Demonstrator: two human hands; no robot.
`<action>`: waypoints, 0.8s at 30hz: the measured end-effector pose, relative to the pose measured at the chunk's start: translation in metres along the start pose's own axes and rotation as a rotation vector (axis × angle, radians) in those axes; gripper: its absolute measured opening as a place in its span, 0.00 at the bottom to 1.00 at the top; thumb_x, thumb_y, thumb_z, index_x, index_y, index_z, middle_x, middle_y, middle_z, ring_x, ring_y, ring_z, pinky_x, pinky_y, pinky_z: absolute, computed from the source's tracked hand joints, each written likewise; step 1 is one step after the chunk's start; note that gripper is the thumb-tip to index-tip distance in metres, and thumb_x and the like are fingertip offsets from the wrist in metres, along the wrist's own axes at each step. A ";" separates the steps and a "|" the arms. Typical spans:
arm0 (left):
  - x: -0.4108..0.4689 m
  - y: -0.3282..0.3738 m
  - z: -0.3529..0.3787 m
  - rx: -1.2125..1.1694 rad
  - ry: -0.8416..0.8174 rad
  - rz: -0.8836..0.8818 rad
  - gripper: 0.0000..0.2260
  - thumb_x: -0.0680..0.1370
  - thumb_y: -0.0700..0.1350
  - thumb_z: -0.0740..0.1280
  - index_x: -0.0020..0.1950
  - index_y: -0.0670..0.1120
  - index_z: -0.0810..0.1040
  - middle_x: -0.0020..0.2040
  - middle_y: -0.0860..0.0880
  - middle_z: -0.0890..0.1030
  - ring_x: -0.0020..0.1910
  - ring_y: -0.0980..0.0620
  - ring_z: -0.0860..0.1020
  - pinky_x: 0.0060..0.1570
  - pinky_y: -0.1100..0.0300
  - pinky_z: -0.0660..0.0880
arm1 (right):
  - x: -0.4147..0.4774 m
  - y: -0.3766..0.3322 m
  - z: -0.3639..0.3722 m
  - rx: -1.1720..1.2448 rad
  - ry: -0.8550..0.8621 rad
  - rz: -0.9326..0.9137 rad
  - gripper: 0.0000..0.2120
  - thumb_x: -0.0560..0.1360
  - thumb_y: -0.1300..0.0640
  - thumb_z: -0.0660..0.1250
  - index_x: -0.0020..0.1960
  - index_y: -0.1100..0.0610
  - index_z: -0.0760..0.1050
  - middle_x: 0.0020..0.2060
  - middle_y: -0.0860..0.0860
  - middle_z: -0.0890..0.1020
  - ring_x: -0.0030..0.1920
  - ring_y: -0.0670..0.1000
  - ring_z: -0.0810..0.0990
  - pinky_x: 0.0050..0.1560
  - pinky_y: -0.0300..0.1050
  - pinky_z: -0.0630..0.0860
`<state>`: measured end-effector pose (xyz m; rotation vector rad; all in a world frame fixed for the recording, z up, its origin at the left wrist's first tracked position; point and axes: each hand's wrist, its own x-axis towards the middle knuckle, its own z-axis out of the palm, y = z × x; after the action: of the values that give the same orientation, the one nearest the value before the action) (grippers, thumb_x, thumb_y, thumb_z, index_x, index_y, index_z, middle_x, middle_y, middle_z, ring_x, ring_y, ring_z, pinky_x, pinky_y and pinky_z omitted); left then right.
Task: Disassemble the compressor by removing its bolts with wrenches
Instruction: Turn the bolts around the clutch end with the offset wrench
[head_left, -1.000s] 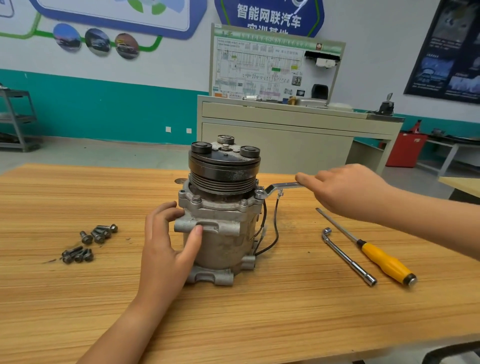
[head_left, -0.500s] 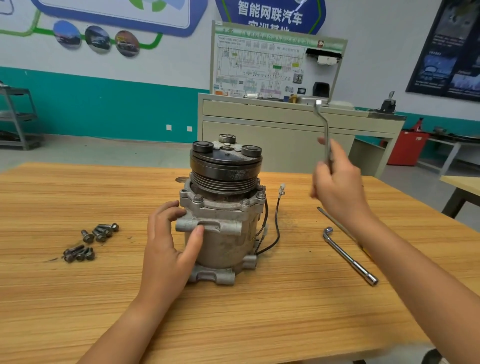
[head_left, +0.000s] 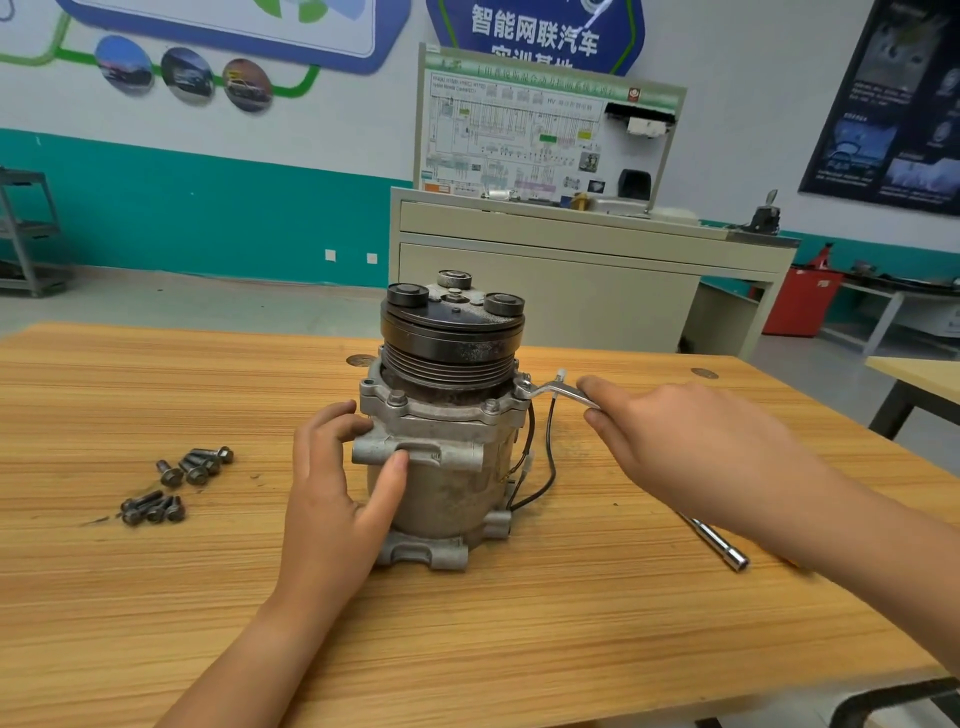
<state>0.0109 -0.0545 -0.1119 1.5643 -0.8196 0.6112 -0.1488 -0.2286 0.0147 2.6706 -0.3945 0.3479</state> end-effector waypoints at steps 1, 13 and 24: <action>0.000 0.000 0.000 0.000 0.000 0.001 0.16 0.72 0.55 0.61 0.56 0.49 0.69 0.61 0.48 0.69 0.59 0.63 0.66 0.53 0.81 0.59 | 0.001 -0.002 -0.002 -0.078 0.015 -0.021 0.18 0.80 0.45 0.44 0.68 0.48 0.57 0.27 0.45 0.66 0.27 0.49 0.66 0.25 0.42 0.64; 0.000 -0.002 0.001 0.014 0.003 0.014 0.17 0.71 0.56 0.61 0.56 0.49 0.69 0.61 0.50 0.69 0.59 0.68 0.65 0.54 0.81 0.59 | 0.030 0.032 0.015 -0.287 0.032 -0.240 0.13 0.80 0.52 0.46 0.62 0.56 0.57 0.28 0.46 0.66 0.25 0.46 0.63 0.22 0.40 0.60; 0.002 -0.005 0.002 0.036 0.001 0.028 0.16 0.71 0.57 0.60 0.56 0.53 0.67 0.63 0.48 0.68 0.60 0.62 0.64 0.54 0.74 0.60 | 0.105 0.005 0.050 0.035 0.635 -0.364 0.09 0.65 0.72 0.70 0.46 0.67 0.80 0.43 0.60 0.84 0.43 0.57 0.83 0.48 0.57 0.78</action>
<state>0.0162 -0.0563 -0.1139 1.5876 -0.8345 0.6500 -0.0437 -0.2777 0.0035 2.4187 0.2868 1.0380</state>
